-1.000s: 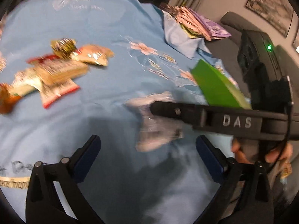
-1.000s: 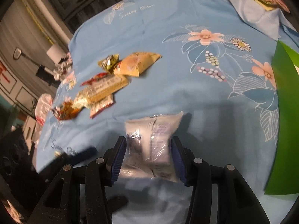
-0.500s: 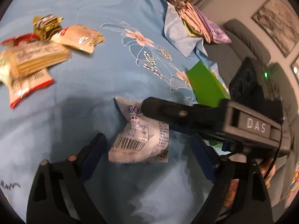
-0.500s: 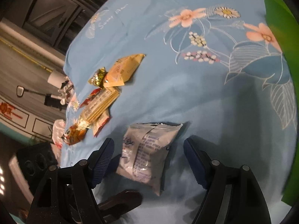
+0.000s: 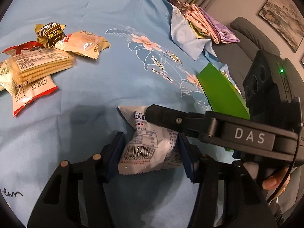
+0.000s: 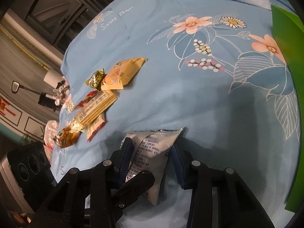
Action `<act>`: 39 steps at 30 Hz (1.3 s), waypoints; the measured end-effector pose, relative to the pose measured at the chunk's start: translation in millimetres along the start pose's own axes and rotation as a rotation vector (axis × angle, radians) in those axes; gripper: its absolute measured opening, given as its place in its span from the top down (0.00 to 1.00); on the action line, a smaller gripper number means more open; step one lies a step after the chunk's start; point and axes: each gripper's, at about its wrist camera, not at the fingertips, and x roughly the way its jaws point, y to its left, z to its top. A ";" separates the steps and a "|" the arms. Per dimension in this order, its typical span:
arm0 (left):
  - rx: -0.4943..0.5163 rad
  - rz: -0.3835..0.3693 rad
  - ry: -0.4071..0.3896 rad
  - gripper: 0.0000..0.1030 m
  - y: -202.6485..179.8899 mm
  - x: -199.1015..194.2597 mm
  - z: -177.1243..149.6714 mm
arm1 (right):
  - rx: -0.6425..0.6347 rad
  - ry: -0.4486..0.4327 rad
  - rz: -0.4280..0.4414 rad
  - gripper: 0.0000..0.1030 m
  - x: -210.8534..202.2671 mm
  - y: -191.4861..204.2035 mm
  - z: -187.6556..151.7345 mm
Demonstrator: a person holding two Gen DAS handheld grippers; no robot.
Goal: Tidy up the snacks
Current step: 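Carry the white pack into the green-rimmed box and release it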
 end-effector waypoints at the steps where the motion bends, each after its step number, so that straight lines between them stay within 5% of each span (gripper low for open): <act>1: -0.004 -0.006 0.002 0.46 0.0 -0.7 -0.5 | -0.003 -0.001 0.000 0.58 -1.4 0.3 -0.4; 8: 0.036 -0.007 -0.015 0.47 -20.6 -11.7 4.0 | -0.037 -0.053 0.004 0.59 -21.0 8.4 -3.4; 17: 0.164 -0.013 -0.102 0.47 -75.6 -24.2 23.3 | -0.212 -0.287 -0.097 0.59 -89.7 34.0 -1.4; 29: 0.421 -0.047 -0.097 0.55 -186.6 13.3 46.3 | -0.140 -0.479 -0.176 0.63 -174.9 -15.0 9.7; 39: 0.501 -0.101 -0.036 0.56 -238.9 52.3 46.4 | 0.009 -0.542 -0.205 0.64 -210.8 -74.9 11.5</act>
